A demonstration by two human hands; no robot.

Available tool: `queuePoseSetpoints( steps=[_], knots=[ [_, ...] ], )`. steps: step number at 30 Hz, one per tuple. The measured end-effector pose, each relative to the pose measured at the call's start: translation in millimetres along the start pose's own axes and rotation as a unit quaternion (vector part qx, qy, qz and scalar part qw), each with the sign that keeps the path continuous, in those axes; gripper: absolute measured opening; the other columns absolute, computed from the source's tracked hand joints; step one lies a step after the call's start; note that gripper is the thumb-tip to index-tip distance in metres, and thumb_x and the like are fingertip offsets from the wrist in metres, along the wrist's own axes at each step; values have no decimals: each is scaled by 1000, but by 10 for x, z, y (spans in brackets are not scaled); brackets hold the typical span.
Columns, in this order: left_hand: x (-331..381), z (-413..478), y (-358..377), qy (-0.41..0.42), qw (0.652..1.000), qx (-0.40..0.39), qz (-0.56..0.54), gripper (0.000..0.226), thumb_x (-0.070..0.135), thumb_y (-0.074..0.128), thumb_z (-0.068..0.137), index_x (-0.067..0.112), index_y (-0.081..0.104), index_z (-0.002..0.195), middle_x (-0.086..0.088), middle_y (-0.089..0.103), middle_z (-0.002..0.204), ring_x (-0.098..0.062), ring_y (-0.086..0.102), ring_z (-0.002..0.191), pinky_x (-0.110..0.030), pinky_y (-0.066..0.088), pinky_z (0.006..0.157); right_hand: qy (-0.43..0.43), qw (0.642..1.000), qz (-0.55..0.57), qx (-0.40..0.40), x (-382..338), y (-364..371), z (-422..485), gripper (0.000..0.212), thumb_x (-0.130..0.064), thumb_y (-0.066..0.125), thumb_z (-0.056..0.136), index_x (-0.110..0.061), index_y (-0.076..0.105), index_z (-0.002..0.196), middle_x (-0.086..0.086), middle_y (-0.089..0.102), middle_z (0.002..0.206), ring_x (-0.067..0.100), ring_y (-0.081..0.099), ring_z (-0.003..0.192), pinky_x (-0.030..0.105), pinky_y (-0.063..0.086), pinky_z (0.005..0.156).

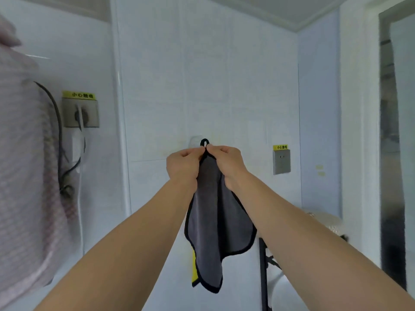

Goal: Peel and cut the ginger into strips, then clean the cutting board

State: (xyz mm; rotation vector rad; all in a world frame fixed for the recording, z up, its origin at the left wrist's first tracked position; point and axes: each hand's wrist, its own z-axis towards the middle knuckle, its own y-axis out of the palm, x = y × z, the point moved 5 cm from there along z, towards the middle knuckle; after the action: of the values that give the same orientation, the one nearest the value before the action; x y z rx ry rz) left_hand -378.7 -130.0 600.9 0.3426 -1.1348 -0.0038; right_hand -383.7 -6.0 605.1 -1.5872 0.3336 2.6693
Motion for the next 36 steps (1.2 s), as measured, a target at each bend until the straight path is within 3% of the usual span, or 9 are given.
queuePoseSetpoints(
  steps=[6, 10, 15, 17, 20, 23, 27, 30, 36],
  knots=[
    [-5, 338, 26, 21, 998, 44, 30, 4, 15, 76, 77, 13, 74, 74, -8, 73, 84, -24, 69, 83, -37, 58, 79, -20, 999, -38, 32, 59, 123, 386, 17, -23, 64, 89, -7, 70, 87, 6, 70, 91, 18, 65, 88, 32, 55, 84],
    [18, 404, 67, 35, 995, 73, 58, 18, 17, 74, 78, 14, 68, 61, 1, 66, 63, -15, 61, 61, -27, 53, 62, -40, 997, -46, 49, 55, 167, 458, 19, -17, 60, 88, 0, 66, 84, 7, 64, 79, 15, 57, 72, 30, 50, 69],
    [38, 400, 138, 32, 993, 82, 80, 28, 19, 70, 76, 9, 56, 54, -5, 51, 54, -19, 45, 53, -28, 39, 56, -25, 997, -46, 51, 54, 160, 525, 40, -14, 57, 87, -15, 36, 53, -2, 40, 54, 12, 39, 54, 25, 33, 52],
    [31, 414, 152, 26, 993, 85, 80, 37, 18, 70, 75, 11, 48, 46, -3, 46, 48, -19, 43, 50, -29, 38, 55, -4, 999, -33, 38, 65, 148, 553, 35, -15, 57, 87, -16, 40, 56, 2, 42, 57, 15, 41, 59, 25, 33, 55],
    [-41, 412, 156, 10, 994, 80, 72, 46, 17, 71, 76, 14, 42, 41, 2, 40, 41, -17, 39, 47, -28, 36, 56, 33, 999, -9, 7, 102, 158, 541, 7, -17, 60, 85, -12, 57, 82, 9, 54, 79, 20, 50, 74, 29, 39, 64],
    [-124, 362, 138, -3, 995, 74, 68, 44, 18, 71, 77, 12, 41, 45, -1, 39, 46, -17, 38, 49, -28, 34, 57, 73, 997, 8, 8, 197, 124, 508, 18, -15, 59, 85, -3, 67, 97, 10, 59, 87, 20, 55, 77, 25, 42, 63],
    [-216, 343, 94, -4, 994, 72, 84, 43, 16, 70, 78, 14, 43, 45, 2, 41, 43, -17, 40, 49, -28, 36, 56, 95, 995, 11, 2, 339, 85, 435, 14, -12, 60, 87, -1, 65, 94, 13, 67, 91, 20, 61, 77, 24, 48, 61],
    [-306, 331, 64, 7, 994, 51, 95, 41, 20, 69, 82, 15, 47, 48, 0, 49, 51, -18, 48, 55, -30, 43, 59, 83, 996, 33, -8, 461, 70, 363, 16, -18, 63, 90, -5, 64, 99, 14, 69, 100, 21, 66, 88, 28, 55, 72],
    [-483, 70, -117, 126, 936, 8, 328, 32, 31, 53, 95, 8, 58, 73, 1, 55, 64, -12, 50, 57, -26, 35, 51, 92, 996, -10, -10, 767, 28, 35, 24, -34, 62, 92, -10, 62, 90, 10, 67, 94, 20, 63, 86, 29, 54, 71]
  ],
)
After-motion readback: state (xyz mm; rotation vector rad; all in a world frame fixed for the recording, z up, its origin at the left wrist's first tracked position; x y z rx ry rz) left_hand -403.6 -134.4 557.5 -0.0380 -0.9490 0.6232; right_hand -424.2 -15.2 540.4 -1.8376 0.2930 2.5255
